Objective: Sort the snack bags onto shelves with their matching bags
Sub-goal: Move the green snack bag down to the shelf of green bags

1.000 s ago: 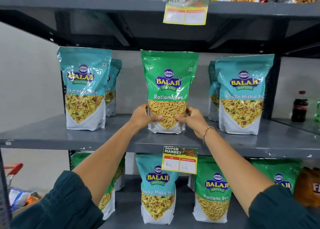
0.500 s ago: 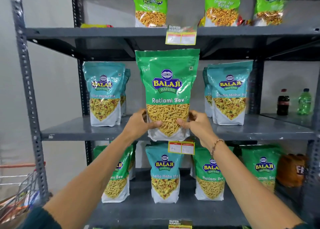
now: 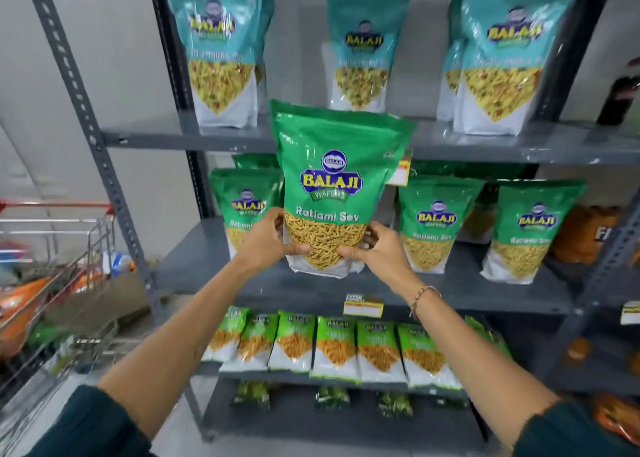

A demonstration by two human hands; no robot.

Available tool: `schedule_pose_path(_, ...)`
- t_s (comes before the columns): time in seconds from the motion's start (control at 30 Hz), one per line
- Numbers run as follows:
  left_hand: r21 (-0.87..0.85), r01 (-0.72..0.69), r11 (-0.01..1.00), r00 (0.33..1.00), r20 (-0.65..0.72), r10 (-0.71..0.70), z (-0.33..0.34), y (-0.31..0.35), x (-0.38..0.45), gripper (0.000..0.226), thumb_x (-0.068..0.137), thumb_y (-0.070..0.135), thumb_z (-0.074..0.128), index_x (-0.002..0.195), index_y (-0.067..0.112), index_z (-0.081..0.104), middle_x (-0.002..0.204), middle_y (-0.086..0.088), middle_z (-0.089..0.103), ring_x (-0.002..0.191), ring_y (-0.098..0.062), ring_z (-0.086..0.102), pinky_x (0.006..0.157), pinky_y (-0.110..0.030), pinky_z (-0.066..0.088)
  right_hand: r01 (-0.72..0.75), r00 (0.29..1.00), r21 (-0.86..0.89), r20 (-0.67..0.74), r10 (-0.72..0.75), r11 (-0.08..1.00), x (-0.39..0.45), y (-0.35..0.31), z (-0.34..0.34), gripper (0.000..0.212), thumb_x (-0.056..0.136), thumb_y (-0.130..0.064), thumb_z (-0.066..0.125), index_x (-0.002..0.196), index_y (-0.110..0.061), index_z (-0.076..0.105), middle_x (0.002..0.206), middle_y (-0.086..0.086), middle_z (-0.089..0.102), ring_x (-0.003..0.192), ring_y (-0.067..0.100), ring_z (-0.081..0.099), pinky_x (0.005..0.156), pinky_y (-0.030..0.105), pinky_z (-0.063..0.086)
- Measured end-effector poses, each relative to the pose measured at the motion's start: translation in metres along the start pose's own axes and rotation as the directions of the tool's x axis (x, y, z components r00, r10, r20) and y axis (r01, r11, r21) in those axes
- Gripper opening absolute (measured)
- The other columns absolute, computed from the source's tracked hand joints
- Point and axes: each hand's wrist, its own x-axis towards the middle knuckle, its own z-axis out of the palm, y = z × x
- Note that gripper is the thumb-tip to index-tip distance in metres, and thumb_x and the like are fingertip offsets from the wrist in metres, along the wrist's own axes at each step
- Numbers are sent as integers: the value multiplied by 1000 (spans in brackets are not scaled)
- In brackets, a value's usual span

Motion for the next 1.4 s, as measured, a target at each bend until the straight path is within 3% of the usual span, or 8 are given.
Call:
schedule_pose_path(0.17,-48,148,988,988,45,-146,24,-50,-4,98,59,18,86,138,7,29,132,-11,54,120,-20,48,103,-32,35,-128,991,50,44,125,991,4,58,42,52,63,-8,81,106,-21,55,102,-2,65,97,14,63,90,30,50)
schedule_pose_path(0.27,-58,240,969,969,68,-236,29,-68,1,93,60,20,85,133,3,31,132,-31,47,122,-42,48,101,-47,41,-180,980,60,92,174,982,16,77,59,54,66,-4,78,114,-11,55,104,-1,63,94,11,60,88,23,50)
schedule_pose_path(0.4,-25,325,945,944,70,-323,28,-105,26,100,53,35,87,133,13,33,128,-13,57,116,-38,54,101,-53,43,-220,969,80,131,208,972,48,99,82,55,66,2,76,116,-3,54,106,4,62,91,11,58,69,3,47)
schedule_pose_path(0.57,-84,360,929,933,16,-360,17,-123,57,87,61,18,85,131,19,34,115,-3,58,108,-30,58,100,-50,45,-225,966,85,152,211,971,89,117,111,54,64,-1,78,114,-6,55,113,9,65,97,12,60,86,23,51)
schedule_pose_path(0.77,-99,360,928,932,2,-361,3,-205,101,114,32,60,88,129,32,34,133,-2,57,120,-27,55,99,-53,47,-217,959,88,203,196,972,124,129,138,53,63,1,79,110,-1,54,116,18,64,106,23,61,93,37,51)
schedule_pose_path(1.0,-74,396,915,918,-5,-397,2,-190,99,102,37,51,86,123,25,40,123,-3,60,114,-28,57,99,-54,46,-214,951,96,247,185,972,130,138,146,51,67,1,76,112,-5,54,114,11,64,100,11,56,87,24,48)
schedule_pose_path(1.23,32,403,915,915,-31,-402,18,-174,81,82,75,21,76,138,6,26,143,-14,44,131,-32,42,107,-45,35,-190,941,31,292,173,981,124,147,147,60,70,-6,75,123,-7,47,124,13,60,110,18,57,91,23,45)
schedule_pose_path(1.4,-30,395,918,842,-389,-375,49,-159,46,41,81,33,68,100,5,44,87,-7,53,80,-24,53,66,-35,44,-166,958,-57,227,174,985,109,155,130,57,74,-9,72,126,-6,48,125,12,59,111,19,57,96,29,46)
